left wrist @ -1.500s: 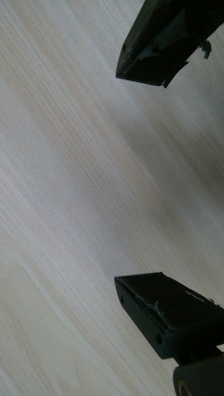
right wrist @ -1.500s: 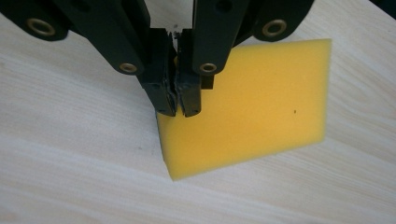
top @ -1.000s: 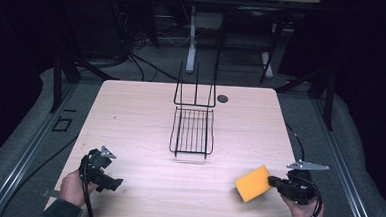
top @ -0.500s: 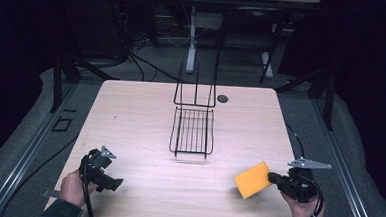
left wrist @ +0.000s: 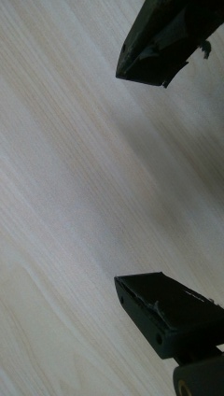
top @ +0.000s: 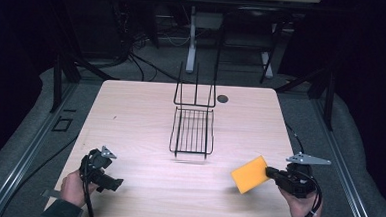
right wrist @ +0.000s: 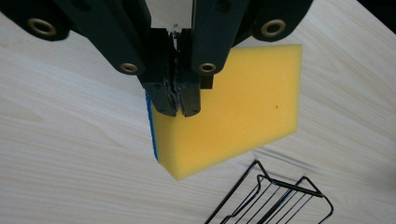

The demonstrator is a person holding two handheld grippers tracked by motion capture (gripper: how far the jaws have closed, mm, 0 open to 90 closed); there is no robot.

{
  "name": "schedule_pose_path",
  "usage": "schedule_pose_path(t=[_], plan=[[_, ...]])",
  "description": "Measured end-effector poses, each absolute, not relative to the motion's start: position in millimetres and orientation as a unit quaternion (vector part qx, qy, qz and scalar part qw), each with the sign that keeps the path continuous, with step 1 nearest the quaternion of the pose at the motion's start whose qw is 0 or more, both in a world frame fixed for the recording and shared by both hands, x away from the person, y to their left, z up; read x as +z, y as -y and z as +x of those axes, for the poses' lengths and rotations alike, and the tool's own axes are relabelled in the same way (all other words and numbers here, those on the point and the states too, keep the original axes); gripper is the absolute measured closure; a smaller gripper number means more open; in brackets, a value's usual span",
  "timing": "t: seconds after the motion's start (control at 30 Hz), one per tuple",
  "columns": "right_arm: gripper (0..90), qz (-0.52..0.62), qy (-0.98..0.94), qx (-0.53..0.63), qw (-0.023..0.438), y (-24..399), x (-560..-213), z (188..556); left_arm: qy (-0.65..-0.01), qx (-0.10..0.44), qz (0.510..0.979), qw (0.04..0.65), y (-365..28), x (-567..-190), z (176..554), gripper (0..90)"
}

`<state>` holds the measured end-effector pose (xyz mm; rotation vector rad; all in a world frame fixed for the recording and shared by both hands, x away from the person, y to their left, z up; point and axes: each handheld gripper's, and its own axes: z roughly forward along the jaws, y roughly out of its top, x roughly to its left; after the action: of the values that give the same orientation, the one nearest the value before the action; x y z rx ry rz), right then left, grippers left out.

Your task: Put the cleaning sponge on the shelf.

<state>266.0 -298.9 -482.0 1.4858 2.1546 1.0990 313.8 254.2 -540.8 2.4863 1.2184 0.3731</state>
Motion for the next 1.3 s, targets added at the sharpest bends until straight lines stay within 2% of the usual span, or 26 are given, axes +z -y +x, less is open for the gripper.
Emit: schedule_pose_path(t=[1.3], plan=[[88.3,0.47,-0.759,0.416,0.172,255,-450,305,-0.429,0.132,0.876,0.175,-255,-540,313,2.8]])
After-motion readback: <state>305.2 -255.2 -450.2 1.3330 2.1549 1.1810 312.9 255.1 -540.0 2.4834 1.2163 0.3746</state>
